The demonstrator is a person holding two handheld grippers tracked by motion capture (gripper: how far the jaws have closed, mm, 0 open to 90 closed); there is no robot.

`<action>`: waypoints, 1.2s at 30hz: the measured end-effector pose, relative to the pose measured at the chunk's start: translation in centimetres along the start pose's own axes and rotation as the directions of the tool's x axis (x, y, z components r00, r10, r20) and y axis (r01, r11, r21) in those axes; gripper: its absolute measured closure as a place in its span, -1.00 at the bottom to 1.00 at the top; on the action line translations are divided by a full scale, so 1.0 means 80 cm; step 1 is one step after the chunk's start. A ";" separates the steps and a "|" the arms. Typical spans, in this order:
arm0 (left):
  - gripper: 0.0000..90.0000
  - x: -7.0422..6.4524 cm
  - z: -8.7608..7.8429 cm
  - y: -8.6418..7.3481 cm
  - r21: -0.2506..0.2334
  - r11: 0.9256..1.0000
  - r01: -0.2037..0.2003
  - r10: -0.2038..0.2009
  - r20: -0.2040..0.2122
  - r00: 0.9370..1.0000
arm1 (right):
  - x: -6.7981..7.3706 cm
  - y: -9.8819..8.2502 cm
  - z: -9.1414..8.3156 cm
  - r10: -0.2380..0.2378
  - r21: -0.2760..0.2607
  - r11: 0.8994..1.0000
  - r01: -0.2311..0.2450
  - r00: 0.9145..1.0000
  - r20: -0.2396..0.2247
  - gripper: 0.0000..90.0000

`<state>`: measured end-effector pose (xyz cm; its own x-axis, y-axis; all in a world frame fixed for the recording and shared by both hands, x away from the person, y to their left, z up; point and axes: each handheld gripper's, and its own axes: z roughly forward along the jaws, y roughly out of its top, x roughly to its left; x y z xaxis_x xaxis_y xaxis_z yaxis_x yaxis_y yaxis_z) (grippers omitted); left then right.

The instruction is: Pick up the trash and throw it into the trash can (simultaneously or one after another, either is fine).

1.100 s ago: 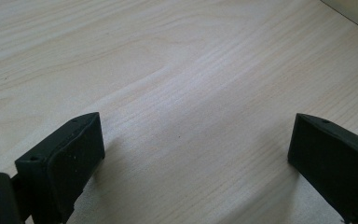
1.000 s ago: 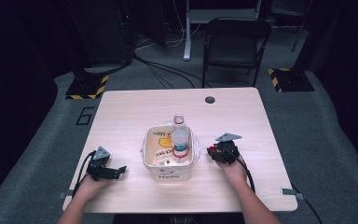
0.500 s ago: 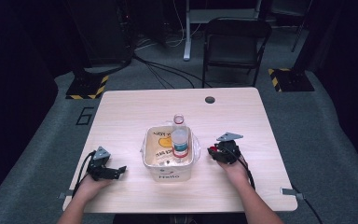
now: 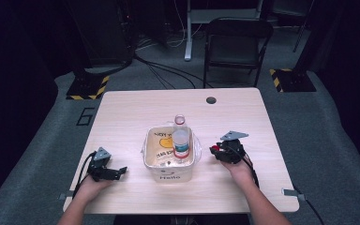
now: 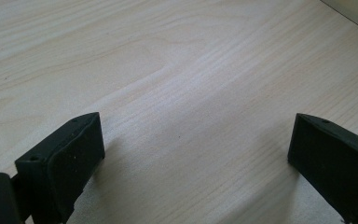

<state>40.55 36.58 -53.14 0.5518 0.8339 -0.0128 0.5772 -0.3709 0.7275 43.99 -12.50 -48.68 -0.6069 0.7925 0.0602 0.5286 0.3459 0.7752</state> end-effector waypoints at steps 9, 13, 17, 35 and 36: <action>-0.93 0.000 0.000 0.000 0.000 1.000 0.000 0.000 0.000 1.000 | 0.006 0.013 -0.020 -0.020 -0.025 1.000 0.019 0.999 -0.030 0.29; -0.93 0.000 0.000 0.000 0.003 1.000 -0.004 0.004 0.000 1.000 | 0.011 0.025 -0.032 -0.032 -0.049 0.998 0.030 0.998 -0.047 0.29; -0.93 0.000 0.000 0.000 0.000 1.000 0.000 0.000 0.000 1.000 | 0.014 0.031 -0.037 -0.042 -0.056 0.998 0.039 0.998 -0.056 0.29; -0.93 0.000 0.000 0.000 0.001 1.000 -0.001 0.001 0.000 1.000 | 0.033 0.070 -0.075 -0.109 -0.098 0.990 0.098 0.988 -0.106 0.29; -0.93 0.000 0.000 0.000 0.002 1.000 -0.001 0.001 0.002 1.000 | 0.035 0.072 -0.077 -0.112 -0.099 0.990 0.101 0.988 -0.111 0.29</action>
<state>40.55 36.60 -53.14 0.5536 0.8327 -0.0129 0.5778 -0.3730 0.7260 41.69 -11.35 -40.18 -0.7243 0.6882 0.0420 0.4029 0.3730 0.8358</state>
